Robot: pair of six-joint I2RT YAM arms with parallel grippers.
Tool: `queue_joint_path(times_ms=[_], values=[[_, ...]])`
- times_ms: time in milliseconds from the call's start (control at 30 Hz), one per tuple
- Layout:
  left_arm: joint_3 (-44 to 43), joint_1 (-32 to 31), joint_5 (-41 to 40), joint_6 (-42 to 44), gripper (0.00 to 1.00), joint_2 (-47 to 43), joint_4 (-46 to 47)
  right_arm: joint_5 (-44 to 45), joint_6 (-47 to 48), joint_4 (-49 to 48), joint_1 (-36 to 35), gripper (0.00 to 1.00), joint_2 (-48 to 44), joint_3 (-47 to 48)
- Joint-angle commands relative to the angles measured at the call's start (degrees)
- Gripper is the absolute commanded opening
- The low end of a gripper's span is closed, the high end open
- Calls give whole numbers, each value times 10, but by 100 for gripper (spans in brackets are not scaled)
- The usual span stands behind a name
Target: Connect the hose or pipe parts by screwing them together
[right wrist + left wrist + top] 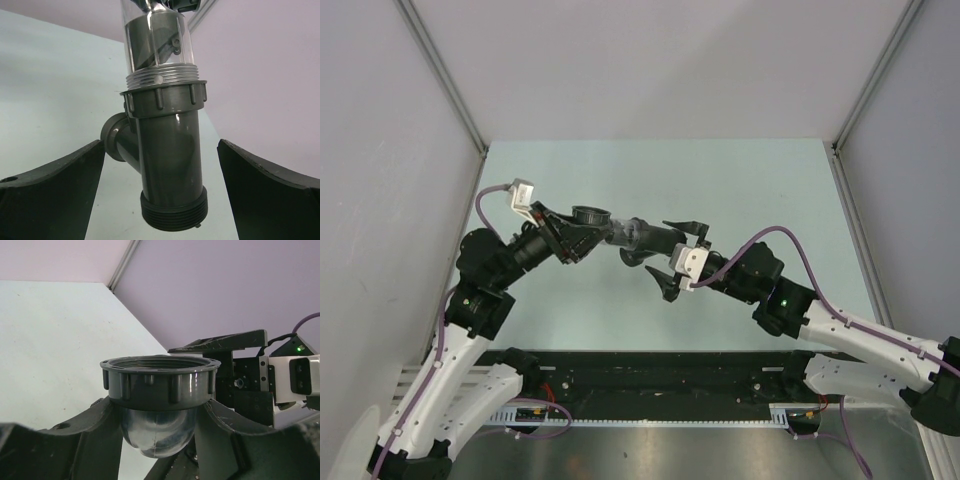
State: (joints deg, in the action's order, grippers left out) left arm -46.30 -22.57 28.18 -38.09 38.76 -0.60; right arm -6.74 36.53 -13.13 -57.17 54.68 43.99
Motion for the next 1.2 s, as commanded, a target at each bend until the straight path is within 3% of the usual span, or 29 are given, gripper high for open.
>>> queue_joint_path(times_ms=[0,167,267,300,367,400,500,600,700,800,967,1167], values=[[-28,2,28,-5,0,-12,29,14,15,-22,-1,100,-8,3],[-19,2,54,20,0,-16,31,-8,7,14,8,98,5,18],[-12,2,94,45,0,-6,48,-62,-18,38,31,86,15,32],[-8,2,108,55,0,-4,59,-80,-26,49,38,73,17,41],[15,2,174,101,0,-6,109,-126,-54,57,57,57,20,48],[27,2,205,125,0,-8,132,-141,-63,64,64,41,19,55],[64,2,267,229,0,-4,168,-216,-104,84,87,17,18,63],[72,2,320,304,0,24,169,-307,-145,108,114,4,19,70],[65,1,445,362,0,52,168,-451,-222,106,149,0,22,73],[77,2,477,446,0,52,169,-552,-304,87,189,0,27,73],[75,4,529,489,0,84,168,-615,-352,86,193,0,30,73],[88,6,533,525,0,95,167,-647,-377,86,193,0,32,73]])
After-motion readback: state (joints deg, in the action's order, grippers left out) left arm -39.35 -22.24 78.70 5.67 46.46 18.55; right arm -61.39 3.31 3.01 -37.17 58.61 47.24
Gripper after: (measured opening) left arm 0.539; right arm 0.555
